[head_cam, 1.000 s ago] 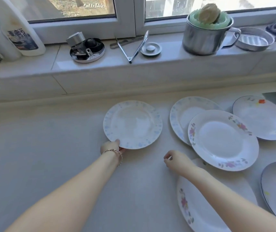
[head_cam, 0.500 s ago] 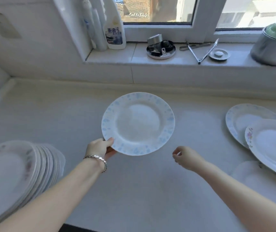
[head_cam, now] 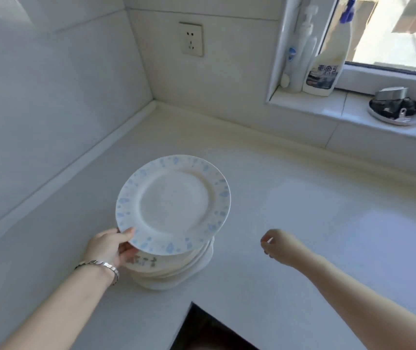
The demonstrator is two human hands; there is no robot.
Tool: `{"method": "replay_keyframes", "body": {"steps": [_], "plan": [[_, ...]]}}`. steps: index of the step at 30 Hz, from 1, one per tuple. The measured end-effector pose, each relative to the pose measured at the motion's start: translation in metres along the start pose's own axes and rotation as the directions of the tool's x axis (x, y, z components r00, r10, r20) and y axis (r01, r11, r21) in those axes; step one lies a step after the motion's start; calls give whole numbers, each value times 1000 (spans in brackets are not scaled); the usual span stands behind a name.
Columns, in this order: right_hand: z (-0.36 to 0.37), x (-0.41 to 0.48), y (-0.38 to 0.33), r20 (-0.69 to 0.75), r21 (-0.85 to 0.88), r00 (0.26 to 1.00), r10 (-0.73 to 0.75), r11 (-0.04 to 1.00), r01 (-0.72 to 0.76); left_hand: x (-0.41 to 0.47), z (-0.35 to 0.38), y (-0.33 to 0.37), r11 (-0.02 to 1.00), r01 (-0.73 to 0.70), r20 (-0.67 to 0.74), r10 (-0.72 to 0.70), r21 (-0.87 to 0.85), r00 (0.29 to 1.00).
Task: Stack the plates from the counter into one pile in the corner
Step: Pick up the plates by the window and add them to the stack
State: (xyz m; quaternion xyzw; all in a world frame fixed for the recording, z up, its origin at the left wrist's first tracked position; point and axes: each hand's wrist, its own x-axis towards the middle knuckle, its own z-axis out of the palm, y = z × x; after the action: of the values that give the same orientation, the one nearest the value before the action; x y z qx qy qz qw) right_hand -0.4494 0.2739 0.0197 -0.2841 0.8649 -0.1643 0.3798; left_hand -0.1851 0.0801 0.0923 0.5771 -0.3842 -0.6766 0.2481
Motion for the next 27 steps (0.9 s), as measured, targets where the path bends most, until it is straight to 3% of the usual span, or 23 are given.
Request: {"method": "replay_keyframes", "body": {"steps": [5,17,19,22,27], "plan": [[20,11,-29,-1,-48,1000,-7,999,7,19,-39,3,999,39,-50,-39,16,998],[26,29,-60,11,-97,1000,22,995,-21,38,-59,9,943,65,-34,-57,328,998],[31,31,-63,19,-109,1000,22,994,-20,42,-59,13,887,37,-37,-23,460,999],[37,34,-62,36,-140,999,23,990,-18,45,-61,13,716,-7,-14,24,698,1000],[35,39,-52,57,-125,997,52,991,-44,40,-61,8,479,-76,-40,228,875,973]]}}
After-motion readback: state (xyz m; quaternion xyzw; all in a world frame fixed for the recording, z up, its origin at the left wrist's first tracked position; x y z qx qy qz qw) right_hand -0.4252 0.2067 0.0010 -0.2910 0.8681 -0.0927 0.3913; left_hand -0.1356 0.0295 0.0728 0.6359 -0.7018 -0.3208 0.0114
